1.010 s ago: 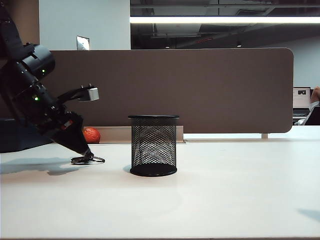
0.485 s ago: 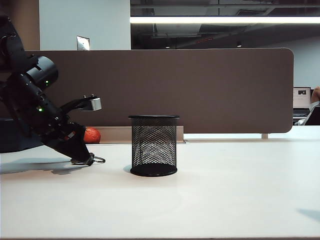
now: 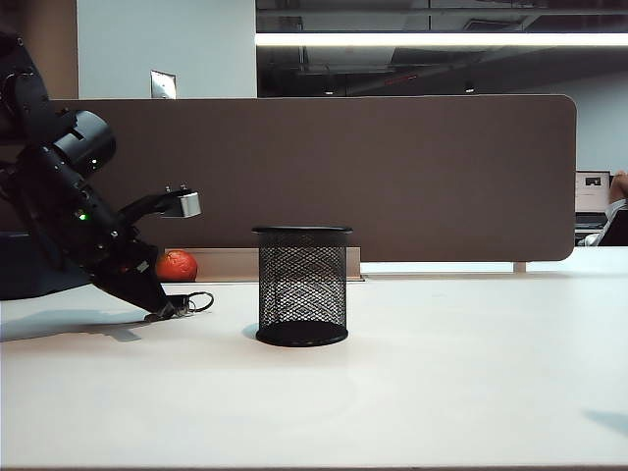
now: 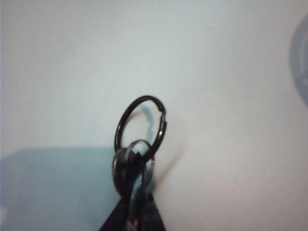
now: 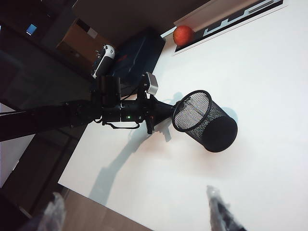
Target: Pick up a bunch of keys from the table, then put them into the black basket.
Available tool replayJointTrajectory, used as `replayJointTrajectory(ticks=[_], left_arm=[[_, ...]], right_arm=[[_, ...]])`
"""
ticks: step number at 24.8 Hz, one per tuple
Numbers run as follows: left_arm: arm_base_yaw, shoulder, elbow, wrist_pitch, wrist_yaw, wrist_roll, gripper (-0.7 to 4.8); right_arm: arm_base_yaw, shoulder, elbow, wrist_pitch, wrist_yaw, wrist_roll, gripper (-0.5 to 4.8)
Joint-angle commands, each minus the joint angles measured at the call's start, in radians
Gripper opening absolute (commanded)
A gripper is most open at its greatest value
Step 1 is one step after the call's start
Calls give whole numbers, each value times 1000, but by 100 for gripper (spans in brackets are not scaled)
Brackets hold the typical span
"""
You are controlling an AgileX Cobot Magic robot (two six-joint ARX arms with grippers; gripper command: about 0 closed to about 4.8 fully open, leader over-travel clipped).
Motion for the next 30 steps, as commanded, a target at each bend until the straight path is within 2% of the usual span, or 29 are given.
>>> replayJointTrajectory(ticks=[1, 12, 18, 20, 23, 30], left_arm=[[2, 14, -5, -42, -32, 7, -6], [2, -164, -5, 2, 98, -31, -6], [2, -294, -5, 1, 241, -80, -6], [-3, -324, -5, 1, 282, -121, -6], [-47, -348, -5, -2, 286, -183, -6], [-171, -348, -5, -14, 270, -180, -6]], right_arm=[[1, 0, 6, 13, 5, 0, 388], [1, 1, 6, 12, 10, -1, 387], [1, 1, 6, 12, 9, -1, 387], [1, 1, 6, 12, 9, -1, 387], [1, 1, 6, 13, 9, -9, 387], [1, 0, 6, 13, 8, -9, 387]])
